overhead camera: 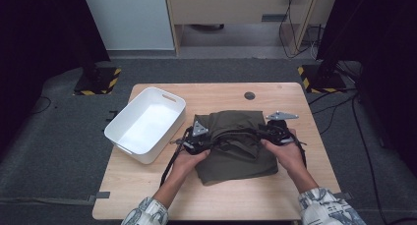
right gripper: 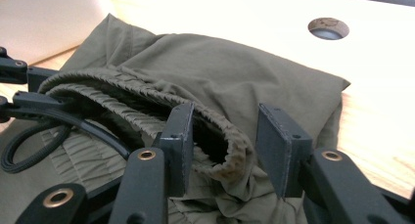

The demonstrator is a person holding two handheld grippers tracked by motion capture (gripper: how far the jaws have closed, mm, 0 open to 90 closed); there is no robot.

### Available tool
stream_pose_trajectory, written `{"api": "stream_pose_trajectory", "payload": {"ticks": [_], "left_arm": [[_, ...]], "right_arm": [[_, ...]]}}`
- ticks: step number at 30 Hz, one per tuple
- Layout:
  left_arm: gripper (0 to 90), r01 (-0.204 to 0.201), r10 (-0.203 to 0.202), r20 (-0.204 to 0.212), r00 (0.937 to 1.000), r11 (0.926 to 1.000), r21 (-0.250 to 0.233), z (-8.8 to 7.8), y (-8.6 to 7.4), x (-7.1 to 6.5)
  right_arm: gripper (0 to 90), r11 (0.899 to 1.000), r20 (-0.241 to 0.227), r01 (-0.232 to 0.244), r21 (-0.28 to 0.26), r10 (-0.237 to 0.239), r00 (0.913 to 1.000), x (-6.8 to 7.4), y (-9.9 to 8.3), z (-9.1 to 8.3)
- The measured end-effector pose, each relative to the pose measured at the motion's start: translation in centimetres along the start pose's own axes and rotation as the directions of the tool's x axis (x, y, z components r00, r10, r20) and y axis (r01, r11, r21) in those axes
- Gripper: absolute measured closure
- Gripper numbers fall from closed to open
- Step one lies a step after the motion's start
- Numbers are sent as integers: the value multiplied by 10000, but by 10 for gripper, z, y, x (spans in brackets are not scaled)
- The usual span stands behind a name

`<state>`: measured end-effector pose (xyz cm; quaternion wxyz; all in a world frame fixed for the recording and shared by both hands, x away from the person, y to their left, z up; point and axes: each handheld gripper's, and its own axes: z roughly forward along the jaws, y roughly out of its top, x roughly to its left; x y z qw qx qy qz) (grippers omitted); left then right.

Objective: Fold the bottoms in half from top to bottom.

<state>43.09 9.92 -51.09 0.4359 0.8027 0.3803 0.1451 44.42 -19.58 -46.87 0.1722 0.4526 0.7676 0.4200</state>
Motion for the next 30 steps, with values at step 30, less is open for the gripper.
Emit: {"api": "stream_pose_trajectory", "payload": {"ticks": [30], "left_arm": [[696,-372,364,-381,9986,9991,-199,15,8,6]], "right_arm": [[747,9961,267,-323,819,302,9992,-6,-27,19]]}}
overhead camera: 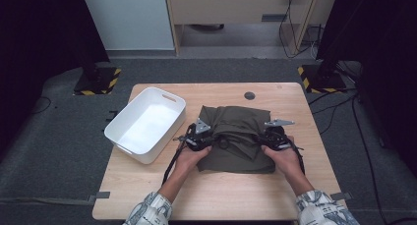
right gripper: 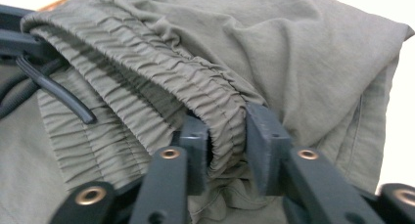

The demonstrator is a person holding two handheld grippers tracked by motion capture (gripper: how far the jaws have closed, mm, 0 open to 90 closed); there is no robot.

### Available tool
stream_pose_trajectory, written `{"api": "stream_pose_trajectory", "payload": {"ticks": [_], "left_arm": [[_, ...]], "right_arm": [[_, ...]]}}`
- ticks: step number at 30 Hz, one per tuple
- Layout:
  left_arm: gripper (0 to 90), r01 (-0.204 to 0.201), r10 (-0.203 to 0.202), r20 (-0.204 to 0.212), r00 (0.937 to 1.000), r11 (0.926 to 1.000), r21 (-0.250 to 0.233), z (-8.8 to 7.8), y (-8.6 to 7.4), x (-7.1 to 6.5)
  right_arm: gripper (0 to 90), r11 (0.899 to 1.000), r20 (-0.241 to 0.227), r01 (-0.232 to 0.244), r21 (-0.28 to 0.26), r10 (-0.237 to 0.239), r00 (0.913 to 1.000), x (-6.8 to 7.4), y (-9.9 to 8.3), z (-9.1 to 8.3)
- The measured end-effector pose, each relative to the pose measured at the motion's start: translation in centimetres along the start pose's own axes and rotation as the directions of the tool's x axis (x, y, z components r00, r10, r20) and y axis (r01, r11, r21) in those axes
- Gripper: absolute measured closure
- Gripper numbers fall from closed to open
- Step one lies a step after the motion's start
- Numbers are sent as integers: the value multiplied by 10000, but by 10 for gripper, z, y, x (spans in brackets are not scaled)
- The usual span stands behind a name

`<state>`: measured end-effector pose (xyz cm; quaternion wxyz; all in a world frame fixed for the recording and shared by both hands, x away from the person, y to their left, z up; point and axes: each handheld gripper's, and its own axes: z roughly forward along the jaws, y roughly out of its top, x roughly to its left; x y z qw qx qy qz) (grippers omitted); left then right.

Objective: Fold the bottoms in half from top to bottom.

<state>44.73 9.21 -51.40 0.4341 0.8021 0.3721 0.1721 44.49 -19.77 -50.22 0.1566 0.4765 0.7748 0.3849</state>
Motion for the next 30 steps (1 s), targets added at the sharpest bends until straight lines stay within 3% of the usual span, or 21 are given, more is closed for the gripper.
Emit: {"api": "stream_pose_trajectory", "payload": {"ticks": [7,13,19,30], "left_arm": [[757,-3,3,-9,10000,10000,2,-5,8,-1],[802,23,-19,144,9999,9995,-313,-21,17,-6],[811,-128,131,160,9998,9998,-172,-32,19,-12],[806,-168,170,224,9996,9998,-80,-46,13,-20]], "right_arm": [[847,9998,-5,65,-169,-65,10000,0,3,1],[852,9992,-189,68,-395,-75,9998,2,9,-7],[853,9974,-380,115,-717,-143,9992,4,14,-17],[853,9961,-618,288,-830,-340,9975,10,12,-25]]}}
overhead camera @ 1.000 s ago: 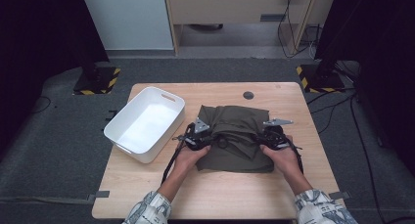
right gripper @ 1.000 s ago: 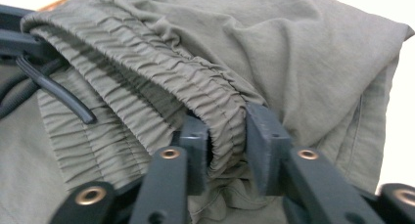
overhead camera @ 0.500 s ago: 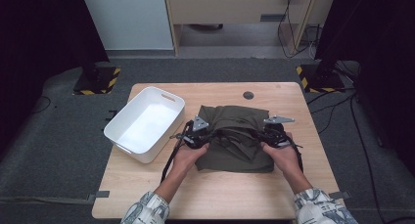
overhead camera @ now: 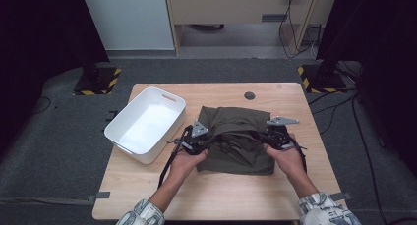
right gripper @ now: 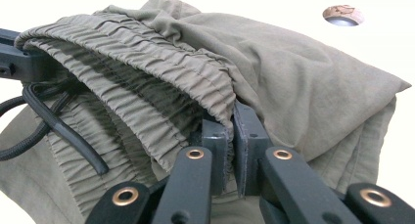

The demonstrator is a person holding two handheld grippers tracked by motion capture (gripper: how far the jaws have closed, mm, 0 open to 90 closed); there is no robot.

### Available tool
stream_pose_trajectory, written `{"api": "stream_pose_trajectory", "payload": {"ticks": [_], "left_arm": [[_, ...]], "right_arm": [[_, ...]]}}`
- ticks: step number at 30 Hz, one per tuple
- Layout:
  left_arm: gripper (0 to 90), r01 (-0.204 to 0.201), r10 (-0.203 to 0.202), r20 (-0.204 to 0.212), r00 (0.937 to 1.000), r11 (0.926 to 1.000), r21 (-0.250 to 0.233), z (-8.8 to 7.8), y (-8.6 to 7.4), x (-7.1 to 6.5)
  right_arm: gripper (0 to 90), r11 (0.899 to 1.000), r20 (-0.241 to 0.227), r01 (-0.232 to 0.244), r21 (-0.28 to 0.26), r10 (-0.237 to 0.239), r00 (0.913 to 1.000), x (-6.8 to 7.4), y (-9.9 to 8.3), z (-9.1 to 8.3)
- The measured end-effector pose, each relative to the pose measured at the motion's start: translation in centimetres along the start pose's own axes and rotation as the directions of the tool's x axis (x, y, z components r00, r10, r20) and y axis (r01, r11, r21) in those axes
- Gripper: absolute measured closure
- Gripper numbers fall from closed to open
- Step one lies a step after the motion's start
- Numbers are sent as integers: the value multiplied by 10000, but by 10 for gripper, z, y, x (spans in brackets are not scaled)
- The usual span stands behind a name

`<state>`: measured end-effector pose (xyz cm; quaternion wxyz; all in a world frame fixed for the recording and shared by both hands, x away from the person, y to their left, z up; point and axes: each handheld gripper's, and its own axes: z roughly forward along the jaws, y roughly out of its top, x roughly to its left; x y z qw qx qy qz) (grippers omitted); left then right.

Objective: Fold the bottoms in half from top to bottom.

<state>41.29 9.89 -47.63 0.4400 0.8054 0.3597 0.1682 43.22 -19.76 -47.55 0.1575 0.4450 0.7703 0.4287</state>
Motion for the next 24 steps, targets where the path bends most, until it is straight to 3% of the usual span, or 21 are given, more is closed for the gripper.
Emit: {"api": "stream_pose_trajectory", "payload": {"ticks": [17,22,24], "left_arm": [[804,20,-21,31,10000,9999,112,-14,3,-7],[767,-97,95,154,9998,9999,115,-16,-5,-8],[722,49,-51,322,9995,10000,38,-17,-9,-6]], "right_arm": [[856,9999,-251,-2,-128,-1,9997,12,-1,-10],[858,10000,-352,73,31,-72,9994,13,-6,-11],[860,9999,-402,64,81,-61,9992,13,-9,-10]]}}
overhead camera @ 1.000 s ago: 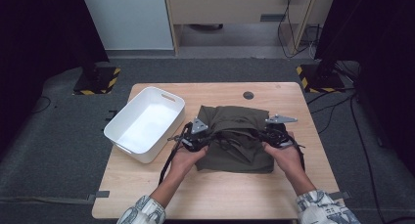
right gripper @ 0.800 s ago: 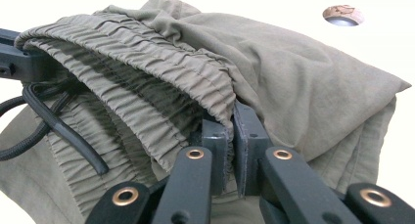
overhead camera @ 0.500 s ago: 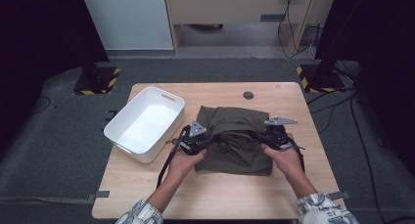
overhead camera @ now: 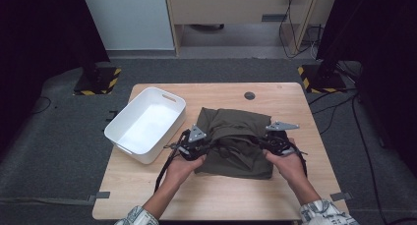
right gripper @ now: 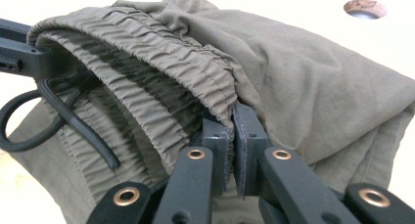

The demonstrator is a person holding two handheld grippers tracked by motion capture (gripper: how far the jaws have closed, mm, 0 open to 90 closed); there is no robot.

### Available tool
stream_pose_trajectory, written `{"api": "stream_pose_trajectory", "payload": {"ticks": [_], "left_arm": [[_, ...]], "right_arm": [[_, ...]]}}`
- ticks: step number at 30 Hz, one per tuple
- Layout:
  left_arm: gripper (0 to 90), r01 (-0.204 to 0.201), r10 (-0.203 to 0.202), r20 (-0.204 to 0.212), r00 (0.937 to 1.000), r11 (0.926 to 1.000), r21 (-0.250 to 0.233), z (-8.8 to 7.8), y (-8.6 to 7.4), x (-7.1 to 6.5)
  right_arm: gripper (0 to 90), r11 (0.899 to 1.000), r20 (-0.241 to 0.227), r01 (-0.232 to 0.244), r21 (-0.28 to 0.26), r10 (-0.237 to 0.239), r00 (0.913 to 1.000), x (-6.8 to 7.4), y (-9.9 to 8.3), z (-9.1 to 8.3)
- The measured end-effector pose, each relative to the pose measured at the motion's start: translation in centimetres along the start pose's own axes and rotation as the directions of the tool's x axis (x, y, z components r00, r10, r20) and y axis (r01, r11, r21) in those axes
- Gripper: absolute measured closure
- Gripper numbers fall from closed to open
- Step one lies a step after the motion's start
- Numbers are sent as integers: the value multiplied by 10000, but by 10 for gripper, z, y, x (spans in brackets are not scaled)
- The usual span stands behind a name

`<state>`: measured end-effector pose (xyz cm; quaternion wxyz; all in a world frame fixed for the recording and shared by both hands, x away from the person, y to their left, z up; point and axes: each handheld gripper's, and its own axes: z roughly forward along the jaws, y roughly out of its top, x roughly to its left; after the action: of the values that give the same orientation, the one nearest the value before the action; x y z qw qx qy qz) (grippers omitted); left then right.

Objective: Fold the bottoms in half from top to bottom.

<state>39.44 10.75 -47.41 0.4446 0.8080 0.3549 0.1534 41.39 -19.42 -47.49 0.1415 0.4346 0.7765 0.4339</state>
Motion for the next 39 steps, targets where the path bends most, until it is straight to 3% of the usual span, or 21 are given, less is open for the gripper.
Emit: {"api": "stream_pose_trajectory", "payload": {"ticks": [5,9,11,17,19,21,25,27,39], "left_arm": [[516,-62,65,258,9996,9999,-128,-6,-7,-2],[490,-193,206,338,9992,9991,-380,-20,-24,0],[471,-170,178,270,9995,9995,-278,-21,-32,4],[486,-133,134,-16,9999,9982,582,-8,-50,19],[486,-230,249,-201,9995,9956,911,-2,-54,21],[489,-94,112,-163,9998,9939,1098,1,-56,23],[493,-263,285,-118,9995,9875,1555,8,-61,21],[496,-482,518,-200,9985,9872,1518,9,-61,19],[503,-427,486,-377,9981,9885,1452,10,-61,17]], "right_arm": [[861,9999,-100,61,89,-60,9999,-1,-4,1],[861,9999,-139,46,123,-44,9999,-3,-5,0],[861,9999,-155,16,103,-15,9999,-3,-6,-1],[861,9999,-307,-1,119,5,9995,-4,-11,-1],[861,9999,-373,-28,132,33,9993,-4,-12,0],[861,9999,-438,8,131,-2,9990,-4,-13,1],[861,9999,-551,61,147,-53,9985,-4,-15,2],[861,9999,-635,86,115,-79,9980,-3,-16,2],[861,9987,-1271,435,-281,-467,9908,9,-19,-30]]}}
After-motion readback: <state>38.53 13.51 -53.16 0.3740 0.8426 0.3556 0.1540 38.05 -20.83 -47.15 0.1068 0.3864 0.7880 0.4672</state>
